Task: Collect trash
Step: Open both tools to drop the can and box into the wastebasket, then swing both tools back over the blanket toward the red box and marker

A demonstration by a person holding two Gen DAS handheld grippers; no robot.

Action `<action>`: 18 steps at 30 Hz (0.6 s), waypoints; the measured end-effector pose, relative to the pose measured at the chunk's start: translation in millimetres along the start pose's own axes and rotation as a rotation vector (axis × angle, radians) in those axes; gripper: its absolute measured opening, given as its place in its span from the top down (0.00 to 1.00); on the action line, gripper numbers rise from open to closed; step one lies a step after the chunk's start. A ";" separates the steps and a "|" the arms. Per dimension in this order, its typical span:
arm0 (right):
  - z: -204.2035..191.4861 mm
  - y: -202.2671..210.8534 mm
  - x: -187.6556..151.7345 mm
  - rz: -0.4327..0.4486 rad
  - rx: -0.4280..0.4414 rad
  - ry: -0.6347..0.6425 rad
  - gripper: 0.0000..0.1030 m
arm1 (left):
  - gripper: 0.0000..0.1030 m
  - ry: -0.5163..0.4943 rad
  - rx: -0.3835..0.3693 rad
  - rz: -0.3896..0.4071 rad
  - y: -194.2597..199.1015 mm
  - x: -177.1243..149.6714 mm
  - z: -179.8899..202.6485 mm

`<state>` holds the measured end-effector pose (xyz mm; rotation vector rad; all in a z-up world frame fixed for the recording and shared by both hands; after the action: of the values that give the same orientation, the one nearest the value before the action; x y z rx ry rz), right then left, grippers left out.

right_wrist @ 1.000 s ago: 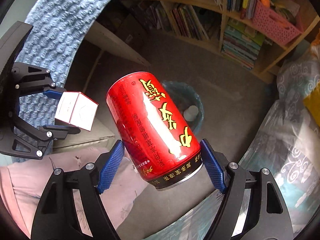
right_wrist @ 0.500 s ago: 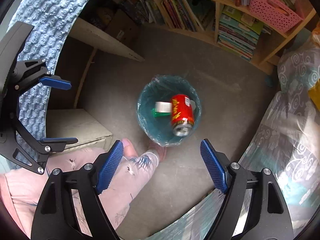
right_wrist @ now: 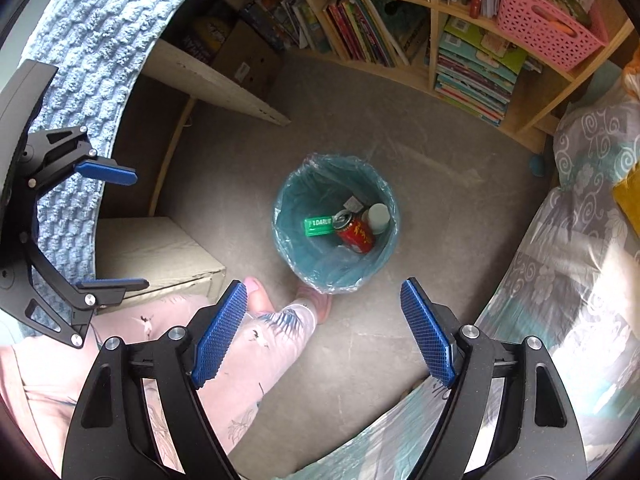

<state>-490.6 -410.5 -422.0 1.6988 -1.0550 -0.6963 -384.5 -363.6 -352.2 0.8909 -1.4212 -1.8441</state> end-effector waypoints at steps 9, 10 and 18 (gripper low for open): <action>-8.5 10.2 7.9 0.015 -0.003 0.034 0.23 | 0.16 0.015 0.005 0.029 13.4 -2.1 0.2; -10.2 12.2 9.0 0.017 -0.001 0.037 0.23 | 0.16 0.015 0.006 0.033 15.3 -2.3 0.6; -35.7 45.4 28.2 0.053 -0.005 0.142 0.23 | 0.16 0.068 -0.001 0.153 67.1 -14.7 -2.4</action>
<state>-463.0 -426.5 -366.2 1.6840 -0.9933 -0.5358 -368.7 -367.3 -285.3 0.8134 -1.4067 -1.6858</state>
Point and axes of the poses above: each gripper's, at about its wrist camera, not at the fingertips, and y roughly against the way its jaws point, z to its right, x to its top, the point moved 5 cm from there along -y, roughly the way its jaws point, and after that the axes turned 3 degrees about z, right-handed, at the moved point
